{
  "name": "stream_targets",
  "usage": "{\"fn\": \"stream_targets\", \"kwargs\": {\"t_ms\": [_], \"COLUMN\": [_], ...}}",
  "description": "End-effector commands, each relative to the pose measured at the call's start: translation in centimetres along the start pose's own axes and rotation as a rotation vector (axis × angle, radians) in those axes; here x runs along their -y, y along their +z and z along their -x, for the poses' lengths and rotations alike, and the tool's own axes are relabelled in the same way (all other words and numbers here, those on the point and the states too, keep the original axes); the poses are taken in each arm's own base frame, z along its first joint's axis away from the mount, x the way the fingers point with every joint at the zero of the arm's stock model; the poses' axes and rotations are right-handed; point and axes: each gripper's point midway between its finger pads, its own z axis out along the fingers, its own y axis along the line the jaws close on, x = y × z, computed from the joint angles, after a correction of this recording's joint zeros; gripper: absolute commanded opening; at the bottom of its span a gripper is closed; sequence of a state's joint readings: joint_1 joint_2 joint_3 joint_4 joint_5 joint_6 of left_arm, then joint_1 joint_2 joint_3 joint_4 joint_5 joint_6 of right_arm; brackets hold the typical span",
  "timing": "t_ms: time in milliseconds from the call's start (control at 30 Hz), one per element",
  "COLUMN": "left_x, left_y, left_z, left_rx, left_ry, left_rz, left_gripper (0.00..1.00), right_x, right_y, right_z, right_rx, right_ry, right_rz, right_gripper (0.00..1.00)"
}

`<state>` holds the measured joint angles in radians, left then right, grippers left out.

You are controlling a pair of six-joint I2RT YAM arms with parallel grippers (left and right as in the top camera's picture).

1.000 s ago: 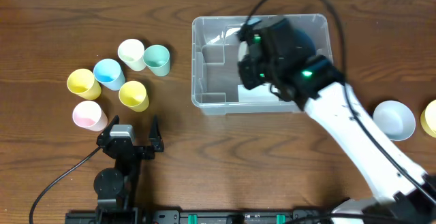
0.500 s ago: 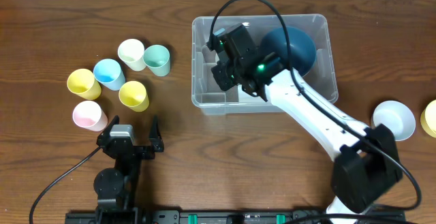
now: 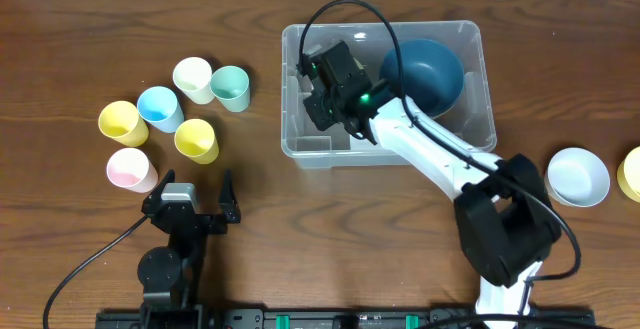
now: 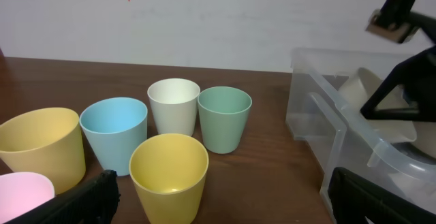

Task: Pack container
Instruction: 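Carry the white bowl into the bin's left side, then lower the white bowl into the bin's left side and release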

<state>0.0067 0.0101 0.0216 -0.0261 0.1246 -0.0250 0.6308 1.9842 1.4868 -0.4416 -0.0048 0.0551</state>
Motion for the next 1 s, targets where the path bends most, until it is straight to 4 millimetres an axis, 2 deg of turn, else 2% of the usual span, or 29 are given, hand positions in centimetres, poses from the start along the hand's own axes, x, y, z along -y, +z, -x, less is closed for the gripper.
{"fn": "stream_targets", "kwargs": {"t_ms": [0,267,467,700,833,967], "left_x": [0.0,0.0,0.0,0.0,0.0,0.0], "left_y": [0.1,0.1,0.1,0.1,0.1,0.1], "left_z": [-1.5,-1.5,-1.5,-1.5,-1.5,-1.5], "left_rx": [-0.045,-0.045,-0.045,-0.045,-0.045,-0.045], "left_ry": [0.002,0.002,0.002,0.002,0.002,0.002], "left_rz": [-0.005,-0.005,-0.005,-0.005,-0.005,-0.005], "left_gripper": [0.98,0.98,0.98,0.98,0.98,0.98], "right_x": [0.4,1.4,1.8,2.3,2.3,2.2], "right_y": [0.7,0.9,0.8,0.8,0.5,-1.5], "right_z": [0.5,0.6,0.7,0.9,1.7,3.5], "right_rx": [0.013,0.018,0.02,0.029,0.053,0.059], "right_ry": [-0.012,0.0,0.005,0.008,0.007,0.008], "right_rz": [-0.032,-0.062,-0.07,-0.091,-0.092,-0.091], "right_gripper": [0.01,0.03,0.13,0.15,0.21,0.19]}}
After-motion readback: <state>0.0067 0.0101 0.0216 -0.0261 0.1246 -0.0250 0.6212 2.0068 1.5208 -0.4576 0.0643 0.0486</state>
